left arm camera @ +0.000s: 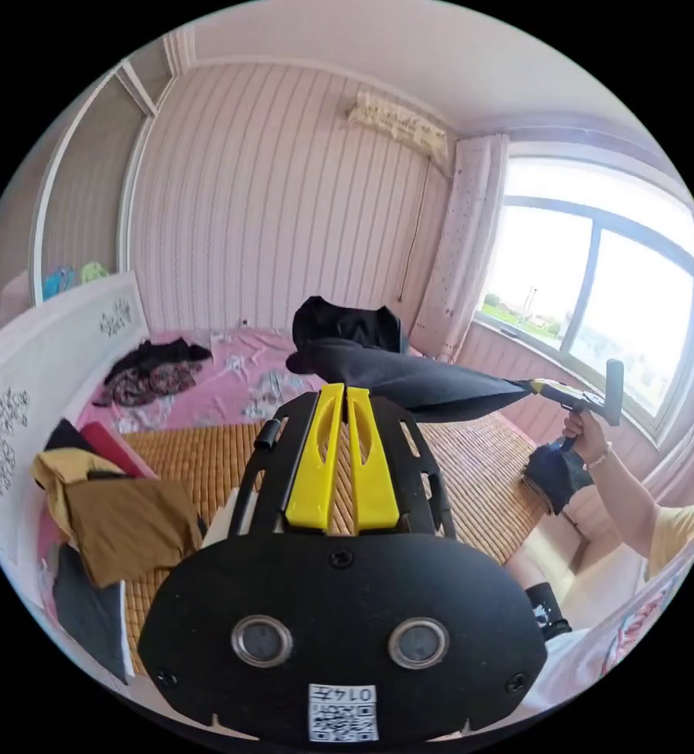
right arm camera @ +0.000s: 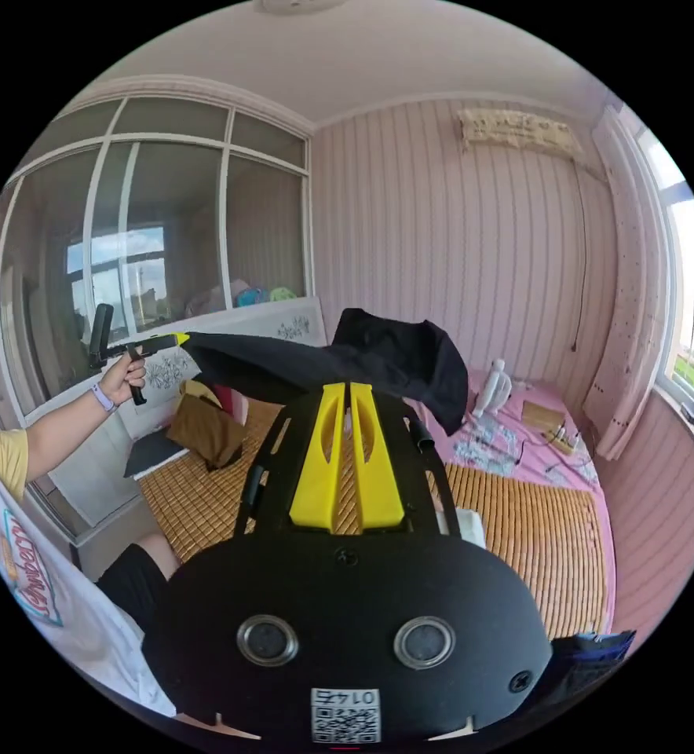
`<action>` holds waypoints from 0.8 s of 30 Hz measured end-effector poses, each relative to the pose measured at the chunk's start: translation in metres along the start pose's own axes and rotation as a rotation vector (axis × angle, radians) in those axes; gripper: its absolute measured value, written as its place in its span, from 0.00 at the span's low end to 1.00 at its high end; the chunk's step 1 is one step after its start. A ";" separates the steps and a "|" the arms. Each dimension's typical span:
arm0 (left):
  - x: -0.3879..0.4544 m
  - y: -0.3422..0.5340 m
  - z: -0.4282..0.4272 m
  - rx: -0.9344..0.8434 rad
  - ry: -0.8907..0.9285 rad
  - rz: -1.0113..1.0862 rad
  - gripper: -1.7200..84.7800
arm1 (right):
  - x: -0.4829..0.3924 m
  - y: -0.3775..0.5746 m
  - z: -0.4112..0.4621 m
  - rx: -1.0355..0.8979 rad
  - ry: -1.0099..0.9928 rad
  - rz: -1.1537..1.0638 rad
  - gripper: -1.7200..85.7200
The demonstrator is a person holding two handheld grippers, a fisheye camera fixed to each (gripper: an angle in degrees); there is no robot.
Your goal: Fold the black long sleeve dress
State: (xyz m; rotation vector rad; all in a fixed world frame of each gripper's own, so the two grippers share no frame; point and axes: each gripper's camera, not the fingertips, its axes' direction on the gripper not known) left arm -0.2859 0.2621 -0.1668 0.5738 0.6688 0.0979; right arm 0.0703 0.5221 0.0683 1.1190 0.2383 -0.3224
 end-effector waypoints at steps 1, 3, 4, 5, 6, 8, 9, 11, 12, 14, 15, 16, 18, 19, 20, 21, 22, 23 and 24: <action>-0.016 0.031 0.030 -0.085 0.032 -0.045 0.01 | 0.004 0.018 0.015 -0.044 0.004 0.023 0.01; -0.038 0.078 0.072 -0.205 0.067 -0.133 0.01 | 0.019 0.091 0.069 -0.220 -0.001 0.122 0.01; -0.051 0.109 0.097 -0.292 0.085 -0.197 0.01 | 0.022 0.109 0.081 -0.261 -0.011 0.157 0.01; -0.057 0.123 0.108 -0.332 0.088 -0.228 0.01 | 0.028 0.142 0.104 -0.342 -0.038 0.224 0.01; -0.067 0.151 0.128 -0.422 0.095 -0.280 0.01 | 0.032 0.173 0.125 -0.434 -0.056 0.280 0.01; -0.079 0.182 0.151 -0.523 0.109 -0.340 0.01 | 0.035 0.211 0.150 -0.549 -0.058 0.345 0.01; -0.086 0.196 0.162 -0.581 0.122 -0.365 0.01 | 0.037 0.231 0.163 -0.619 -0.075 0.382 0.02; -0.096 0.208 0.174 -0.655 0.090 -0.399 0.01 | 0.040 0.251 0.178 -0.706 -0.079 0.419 0.02; -0.105 0.212 0.180 -0.697 0.055 -0.426 0.01 | 0.043 0.258 0.181 -0.716 -0.034 0.442 0.02; -0.118 0.211 0.185 -0.724 0.028 -0.436 0.01 | 0.049 0.263 0.183 -0.703 -0.005 0.477 0.03; -0.126 0.208 0.189 -0.734 -0.008 -0.435 0.01 | 0.050 0.264 0.186 -0.692 -0.019 0.480 0.04; -0.133 0.204 0.192 -0.738 -0.040 -0.428 0.02 | 0.051 0.263 0.189 -0.689 -0.018 0.481 0.05; -0.141 0.196 0.199 -0.726 -0.052 -0.415 0.03 | 0.048 0.259 0.207 -0.703 -0.017 0.483 0.09; -0.146 0.192 0.206 -0.716 -0.049 -0.418 0.04 | 0.046 0.258 0.212 -0.704 -0.018 0.478 0.09; -0.148 0.189 0.209 -0.712 -0.043 -0.419 0.05 | 0.041 0.254 0.223 -0.704 -0.020 0.470 0.11; -0.151 0.185 0.218 -0.705 -0.033 -0.419 0.07 | 0.035 0.251 0.236 -0.709 -0.024 0.453 0.11; -0.153 0.180 0.229 -0.704 -0.030 -0.417 0.08 | 0.032 0.249 0.242 -0.715 -0.023 0.442 0.12; -0.154 0.178 0.235 -0.707 -0.027 -0.412 0.08 | 0.028 0.247 0.256 -0.736 -0.008 0.426 0.12; -0.156 0.175 0.247 -0.718 -0.027 -0.408 0.09 | 0.027 0.247 0.271 -0.777 0.009 0.419 0.11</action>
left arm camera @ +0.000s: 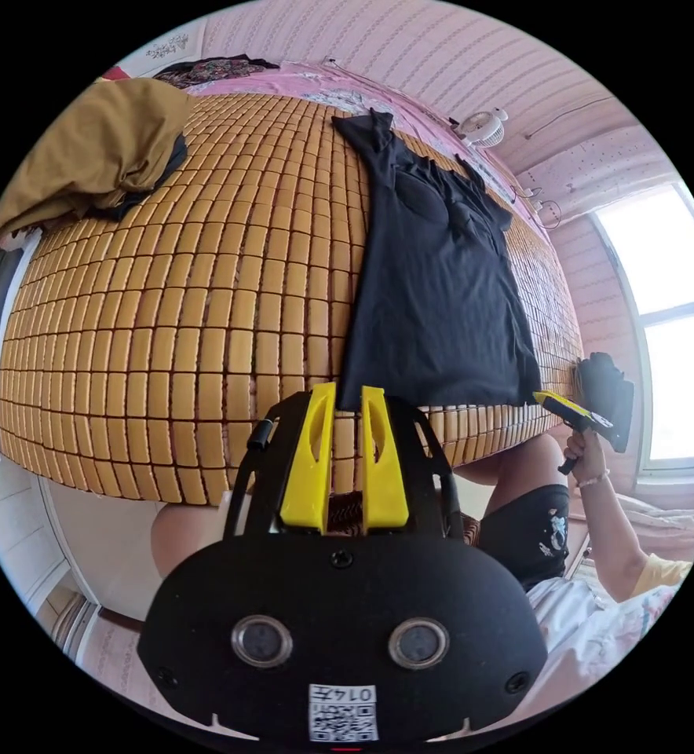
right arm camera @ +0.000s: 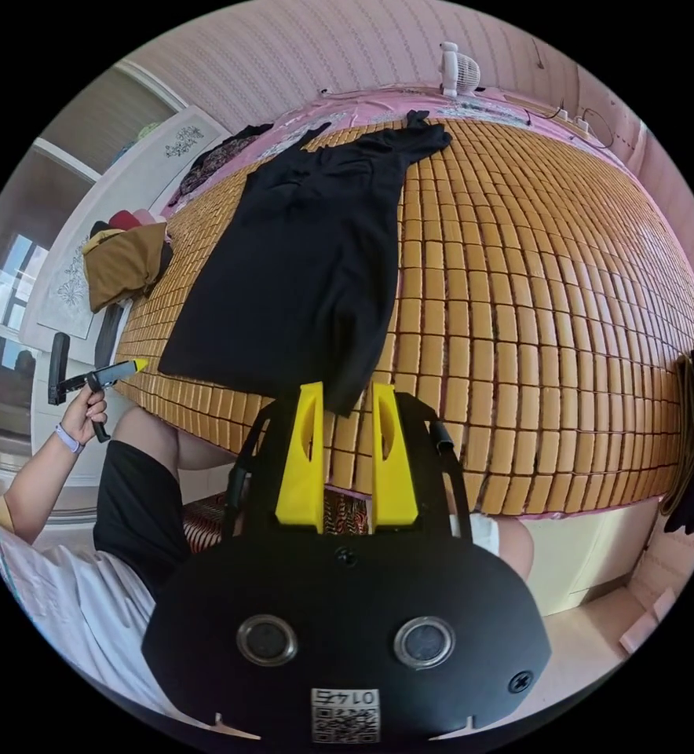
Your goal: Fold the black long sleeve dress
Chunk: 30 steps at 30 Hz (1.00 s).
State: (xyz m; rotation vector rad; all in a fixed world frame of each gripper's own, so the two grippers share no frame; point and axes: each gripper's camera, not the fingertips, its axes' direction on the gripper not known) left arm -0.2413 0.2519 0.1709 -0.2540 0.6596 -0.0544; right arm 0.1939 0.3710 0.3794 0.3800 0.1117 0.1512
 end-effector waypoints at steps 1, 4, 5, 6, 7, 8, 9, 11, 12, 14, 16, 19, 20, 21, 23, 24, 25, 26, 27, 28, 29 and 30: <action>0.000 -0.011 0.009 -0.028 -0.006 -0.006 0.09 | -0.001 -0.004 0.006 -0.024 0.008 -0.001 0.10; -0.005 -0.032 0.021 -0.064 -0.070 -0.012 0.05 | 0.003 -0.018 0.019 -0.090 0.002 0.008 0.04; -0.007 -0.036 0.023 -0.076 -0.066 -0.012 0.04 | 0.003 -0.019 0.013 -0.065 0.003 -0.011 0.03; -0.011 -0.044 0.024 -0.091 -0.052 -0.014 0.03 | 0.005 -0.019 0.004 -0.034 0.024 -0.030 0.02; -0.014 -0.051 0.025 -0.104 -0.053 -0.008 0.02 | 0.006 -0.019 -0.001 -0.018 0.036 -0.035 0.02; -0.015 -0.054 0.025 -0.105 -0.068 -0.004 0.02 | 0.012 -0.017 -0.011 0.012 0.055 -0.027 0.02; -0.016 -0.058 0.025 -0.104 -0.112 0.015 0.01 | 0.020 -0.015 -0.017 0.032 0.059 -0.002 0.02; -0.019 -0.064 0.027 -0.098 -0.117 0.040 0.01 | 0.032 -0.015 -0.016 0.014 0.055 0.015 0.02; -0.022 -0.068 0.028 -0.097 -0.112 0.035 0.01 | 0.040 -0.016 -0.011 -0.019 0.075 0.041 0.02; -0.026 -0.074 0.030 -0.097 -0.107 0.026 0.01 | 0.045 -0.019 -0.006 -0.032 0.087 0.052 0.03; -0.030 -0.081 0.033 -0.096 -0.107 0.023 0.01 | 0.046 -0.023 -0.006 -0.011 0.043 0.054 0.05; -0.035 -0.089 0.035 -0.096 -0.112 0.034 0.01 | 0.047 -0.033 -0.003 0.039 0.015 0.093 0.08; -0.036 -0.091 0.036 -0.097 -0.110 0.033 0.01 | 0.048 -0.037 0.003 0.034 0.018 0.108 0.09; -0.038 -0.094 0.037 -0.096 -0.106 0.030 0.01 | 0.047 -0.042 0.011 0.007 0.008 0.106 0.09; -0.043 -0.097 0.038 -0.096 -0.096 0.024 0.01 | 0.044 -0.048 0.021 -0.023 0.026 0.106 0.06; -0.045 -0.100 0.038 -0.100 -0.092 0.023 0.01 | 0.041 -0.050 0.019 -0.002 0.042 0.080 0.04; -0.046 -0.101 0.036 -0.100 -0.097 0.025 0.01 | 0.040 -0.051 0.019 -0.006 0.038 0.070 0.03; -0.047 -0.101 0.035 -0.095 -0.101 0.027 0.01 | 0.041 -0.053 0.021 -0.039 0.004 0.057 0.02; -0.047 -0.102 0.032 -0.085 -0.108 0.038 0.01 | 0.043 -0.054 0.022 -0.052 -0.015 0.052 0.01; -0.047 -0.101 0.028 -0.077 -0.107 0.052 0.01 | 0.045 -0.054 0.020 -0.050 -0.015 0.058 0.01; -0.048 -0.100 0.027 -0.073 -0.105 0.060 0.01 | 0.050 -0.052 0.016 -0.040 -0.020 0.074 0.01; -0.048 -0.097 0.023 -0.069 -0.102 0.074 0.01 | 0.057 -0.049 0.010 -0.025 -0.054 0.096 0.01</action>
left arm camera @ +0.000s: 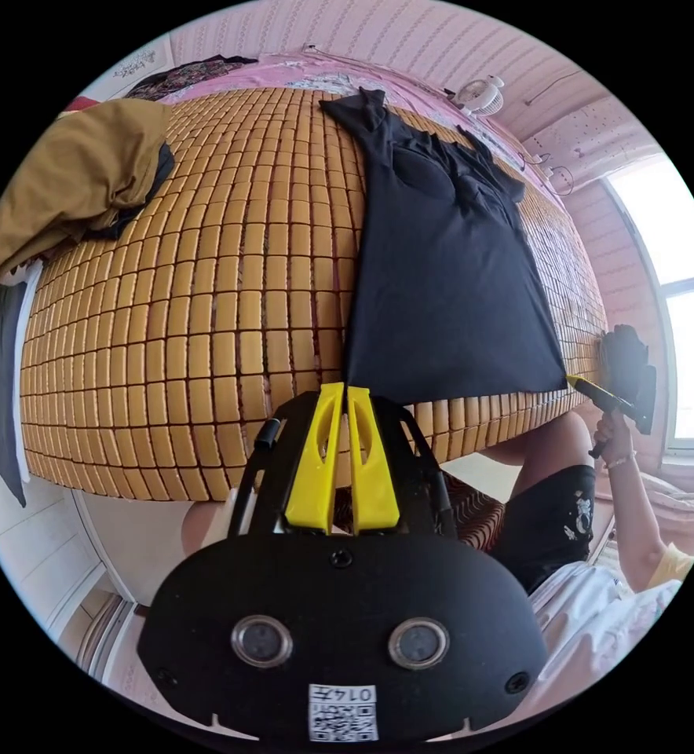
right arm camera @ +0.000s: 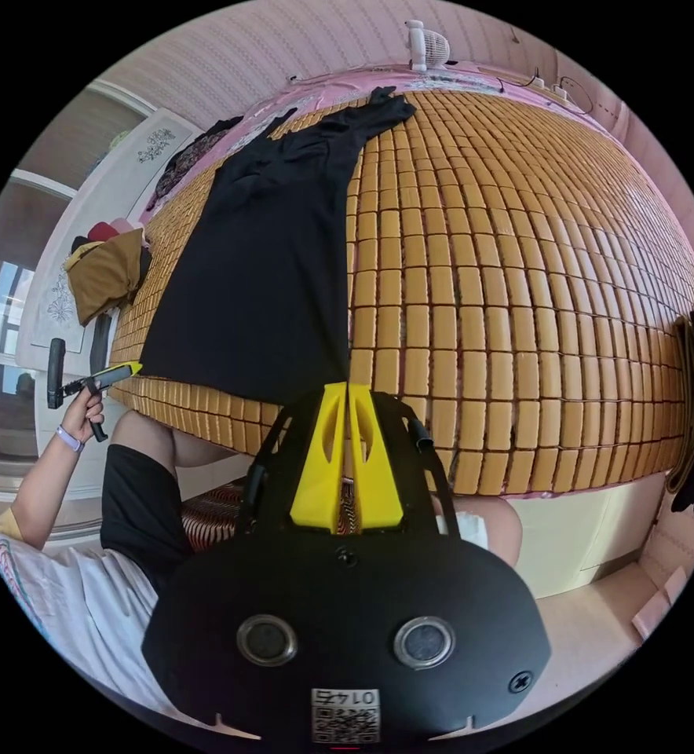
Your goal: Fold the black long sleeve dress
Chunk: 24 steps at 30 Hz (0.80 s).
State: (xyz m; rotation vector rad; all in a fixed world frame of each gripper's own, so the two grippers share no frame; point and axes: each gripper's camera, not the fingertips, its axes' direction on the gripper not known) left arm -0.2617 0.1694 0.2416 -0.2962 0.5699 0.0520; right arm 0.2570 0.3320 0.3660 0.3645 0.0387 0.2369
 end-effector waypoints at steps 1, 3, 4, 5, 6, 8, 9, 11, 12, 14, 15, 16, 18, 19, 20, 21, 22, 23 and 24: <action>-0.001 0.004 -0.001 -0.001 0.004 0.008 0.01 | 0.003 0.002 -0.003 0.008 -0.022 0.009 0.01; 0.000 0.012 0.000 -0.023 0.010 0.023 0.01 | 0.008 0.011 -0.016 0.024 -0.057 0.014 0.01; 0.002 0.018 0.003 -0.046 -0.002 0.048 0.01 | 0.008 0.014 -0.018 0.022 -0.058 0.009 0.01; 0.003 0.020 0.004 -0.056 -0.011 0.061 0.01 | 0.007 0.019 -0.020 0.011 -0.054 -0.002 0.01; 0.005 0.025 0.006 -0.073 -0.030 0.084 0.01 | 0.004 0.024 -0.021 -0.008 -0.052 -0.022 0.01; 0.004 0.033 0.008 -0.083 -0.048 0.095 0.01 | 0.000 0.033 -0.022 -0.033 -0.049 -0.049 0.01; 0.002 0.037 0.009 -0.086 -0.042 0.091 0.02 | -0.002 0.038 -0.021 -0.050 -0.047 -0.060 0.01; -0.004 0.040 0.011 -0.099 -0.032 0.064 0.03 | -0.004 0.045 -0.023 -0.048 -0.033 -0.060 0.01; -0.009 0.042 0.012 -0.105 -0.031 0.047 0.04 | -0.004 0.049 -0.024 -0.046 -0.023 -0.053 0.01; -0.015 0.044 0.008 -0.081 -0.029 0.036 0.06 | -0.001 0.054 -0.026 -0.045 0.011 -0.019 0.01; -0.019 0.045 0.004 -0.054 -0.020 0.039 0.06 | 0.001 0.056 -0.027 -0.045 0.029 -0.006 0.01; -0.020 0.044 -0.001 -0.023 -0.013 0.048 0.06 | 0.002 0.057 -0.029 -0.040 0.030 -0.007 0.02; -0.019 0.040 -0.007 0.017 -0.006 0.074 0.06 | 0.006 0.060 -0.038 -0.005 0.030 -0.003 0.03; -0.015 0.034 -0.009 0.042 0.001 0.098 0.06 | 0.007 0.061 -0.040 0.005 0.031 -0.002 0.03; -0.012 0.031 -0.010 0.053 0.008 0.114 0.06 | 0.008 0.061 -0.045 0.030 0.033 -0.005 0.04; -0.004 0.023 -0.009 0.069 0.022 0.152 0.06 | 0.010 0.059 -0.049 0.050 0.040 -0.003 0.05; 0.007 0.014 -0.008 0.087 0.030 0.188 0.06 | 0.011 0.058 -0.051 0.057 0.043 -0.004 0.05; 0.013 0.010 -0.006 0.095 0.032 0.208 0.06 | 0.013 0.053 -0.055 0.074 0.049 -0.008 0.06; 0.027 -0.001 -0.002 0.108 0.043 0.254 0.06 | 0.014 0.047 -0.059 0.091 0.059 -0.011 0.07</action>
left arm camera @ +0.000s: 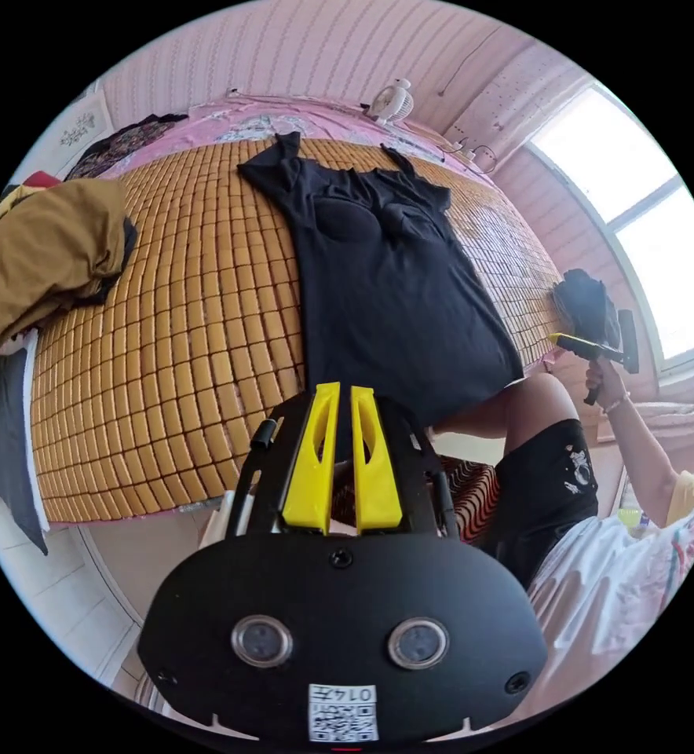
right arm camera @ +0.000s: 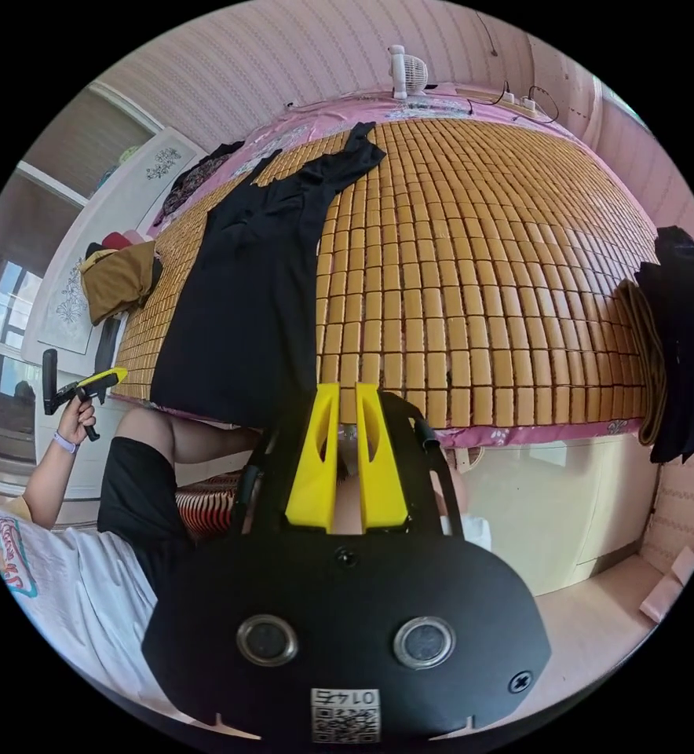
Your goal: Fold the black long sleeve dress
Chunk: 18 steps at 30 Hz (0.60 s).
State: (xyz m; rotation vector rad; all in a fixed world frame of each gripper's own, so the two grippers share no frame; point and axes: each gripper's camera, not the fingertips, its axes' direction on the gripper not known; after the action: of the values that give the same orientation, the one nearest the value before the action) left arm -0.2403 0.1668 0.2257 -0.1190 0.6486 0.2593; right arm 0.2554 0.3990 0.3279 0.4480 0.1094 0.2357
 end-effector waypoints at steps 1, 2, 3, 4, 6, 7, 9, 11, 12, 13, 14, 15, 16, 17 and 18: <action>0.011 -0.014 0.007 0.013 0.012 0.044 0.06 | 0.001 -0.004 -0.002 0.009 0.005 -0.002 0.07; 0.017 -0.022 0.010 0.020 0.018 0.067 0.06 | 0.001 -0.013 -0.006 0.030 0.012 -0.008 0.07; 0.029 -0.038 0.018 0.032 0.032 0.111 0.06 | 0.001 -0.025 -0.010 0.047 0.021 -0.021 0.07; 0.039 -0.056 0.027 0.041 0.041 0.149 0.06 | 0.001 -0.032 -0.011 0.054 0.028 -0.027 0.07; 0.053 -0.085 0.042 0.049 0.049 0.191 0.07 | -0.002 -0.066 -0.016 0.091 0.064 -0.064 0.07; 0.059 -0.105 0.053 0.057 0.049 0.209 0.07 | -0.003 -0.076 -0.017 0.100 0.074 -0.076 0.07; 0.066 -0.136 0.068 0.076 0.048 0.225 0.07 | -0.008 -0.125 -0.014 0.121 0.108 -0.128 0.07; 0.068 -0.167 0.085 0.096 0.028 0.224 0.07 | -0.014 -0.168 -0.009 0.142 0.127 -0.173 0.07; 0.067 -0.188 0.098 0.104 0.013 0.219 0.07 | -0.017 -0.198 -0.003 0.154 0.141 -0.194 0.08; 0.063 -0.207 0.112 0.100 0.005 0.208 0.07 | -0.018 -0.213 0.001 0.159 0.143 -0.200 0.08; 0.062 -0.217 0.119 0.093 0.004 0.202 0.07 | -0.018 -0.245 0.010 0.168 0.143 -0.203 0.09; 0.057 -0.233 0.134 0.070 0.010 0.194 0.07 | -0.017 -0.275 0.021 0.163 0.142 -0.196 0.10; 0.053 -0.246 0.149 0.036 0.013 0.188 0.07 | -0.016 -0.289 0.028 0.159 0.143 -0.192 0.11; 0.052 -0.252 0.156 0.016 0.014 0.191 0.07 | -0.014 -0.316 0.041 0.149 0.155 -0.178 0.11; 0.050 -0.260 0.170 -0.020 0.020 0.199 0.07 | -0.011 -0.339 0.054 0.147 0.172 -0.162 0.12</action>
State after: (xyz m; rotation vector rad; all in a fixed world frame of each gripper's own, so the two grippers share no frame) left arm -0.0317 -0.0405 0.3370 -0.0758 0.6791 0.4569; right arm 0.3212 0.0774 0.2280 0.5617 0.3312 0.1070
